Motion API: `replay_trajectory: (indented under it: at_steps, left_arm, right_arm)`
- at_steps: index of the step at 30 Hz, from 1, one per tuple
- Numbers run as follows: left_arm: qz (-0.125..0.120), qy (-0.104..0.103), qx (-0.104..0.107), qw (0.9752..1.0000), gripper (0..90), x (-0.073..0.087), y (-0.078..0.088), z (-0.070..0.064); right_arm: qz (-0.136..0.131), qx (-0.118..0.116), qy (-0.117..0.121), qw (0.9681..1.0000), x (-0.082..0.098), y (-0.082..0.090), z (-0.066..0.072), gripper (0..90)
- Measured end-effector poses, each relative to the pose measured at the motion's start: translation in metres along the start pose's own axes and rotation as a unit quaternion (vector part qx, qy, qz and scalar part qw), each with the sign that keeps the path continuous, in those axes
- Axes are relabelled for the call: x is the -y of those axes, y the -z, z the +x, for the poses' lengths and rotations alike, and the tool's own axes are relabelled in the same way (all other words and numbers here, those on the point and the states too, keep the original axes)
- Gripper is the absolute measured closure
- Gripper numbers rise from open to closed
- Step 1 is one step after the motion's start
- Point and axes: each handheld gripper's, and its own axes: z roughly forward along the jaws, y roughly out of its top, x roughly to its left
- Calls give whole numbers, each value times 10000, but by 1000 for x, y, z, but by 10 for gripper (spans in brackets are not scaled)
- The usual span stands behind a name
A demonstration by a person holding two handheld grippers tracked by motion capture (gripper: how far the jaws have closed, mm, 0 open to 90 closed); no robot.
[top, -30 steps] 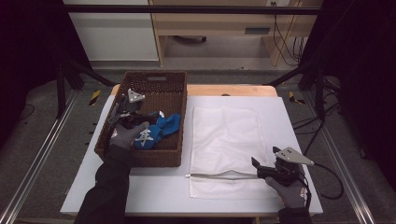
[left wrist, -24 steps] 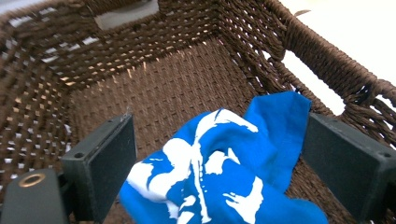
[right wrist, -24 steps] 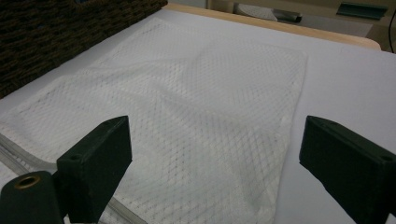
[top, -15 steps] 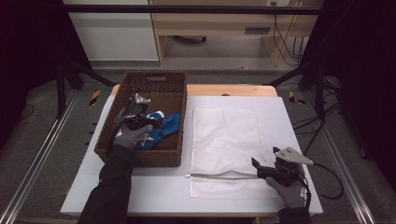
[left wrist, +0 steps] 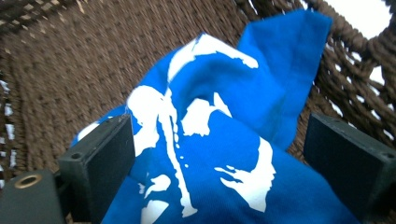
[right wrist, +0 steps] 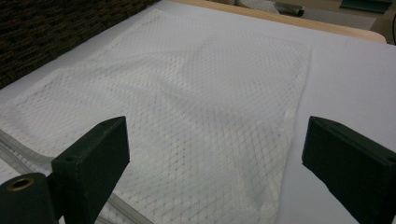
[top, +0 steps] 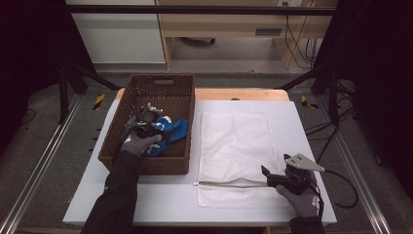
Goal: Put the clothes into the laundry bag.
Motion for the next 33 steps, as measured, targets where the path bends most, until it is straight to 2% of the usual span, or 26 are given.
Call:
replay_trajectory:
  at_steps: [5,6,8,11,12,15,16,17,18,19,25,26,29,30,31,32,33]
  left_arm:
    - [310,-1,16,9995,91,2,-8,0]
    - [310,-1,16,9995,98,2,-8,0]
    - [486,-111,-36,9988,106,3,-12,-3]
    - [679,-139,-65,9976,144,5,-15,-4]
    - [679,-139,-65,9976,172,5,-15,-4]
    - [925,-93,-115,9956,245,6,-19,-5]
    - [925,-93,-115,9956,271,6,-19,-5]
    - [1073,-56,-194,9940,317,7,-20,-6]
    - [1073,-56,-194,9940,371,7,-20,-6]
    - [1170,26,-237,9928,422,8,-20,-6]
    - [1206,107,-208,9924,639,8,-19,-5]
    - [1185,189,-194,9926,676,8,-17,-3]
    - [1165,251,-160,9927,718,8,-16,-2]
    - [1061,259,-156,9939,745,8,-14,-2]
    - [1061,259,-156,9939,749,8,-14,-2]
    - [897,264,-113,9956,753,7,-10,-2]
    - [897,264,-113,9956,754,7,-10,-2]
  right_arm:
    - [20,-3,5,10000,1,-1,0,76]
    - [20,-3,5,10000,1,-1,0,76]
    - [48,5,26,10000,1,-2,0,76]
    - [57,4,31,10000,1,-2,1,76]
    - [58,-1,30,10000,1,-2,1,76]
    - [42,19,47,10000,1,-1,0,75]
    - [38,28,41,10000,1,-1,-1,76]
    - [29,29,21,10000,1,-1,-1,76]
    - [29,29,21,10000,1,-1,-1,76]
    - [30,34,9,10000,1,0,-1,76]
    - [48,44,49,10000,1,-1,-1,77]
    - [51,45,37,10000,1,-1,-1,77]
    - [50,47,31,10000,1,-1,-1,77]
    - [56,47,52,10000,1,-1,-1,77]
    - [53,53,42,10000,1,-1,-1,77]
    - [38,38,13,10000,1,0,-1,78]
    - [38,38,13,10000,1,0,-1,78]
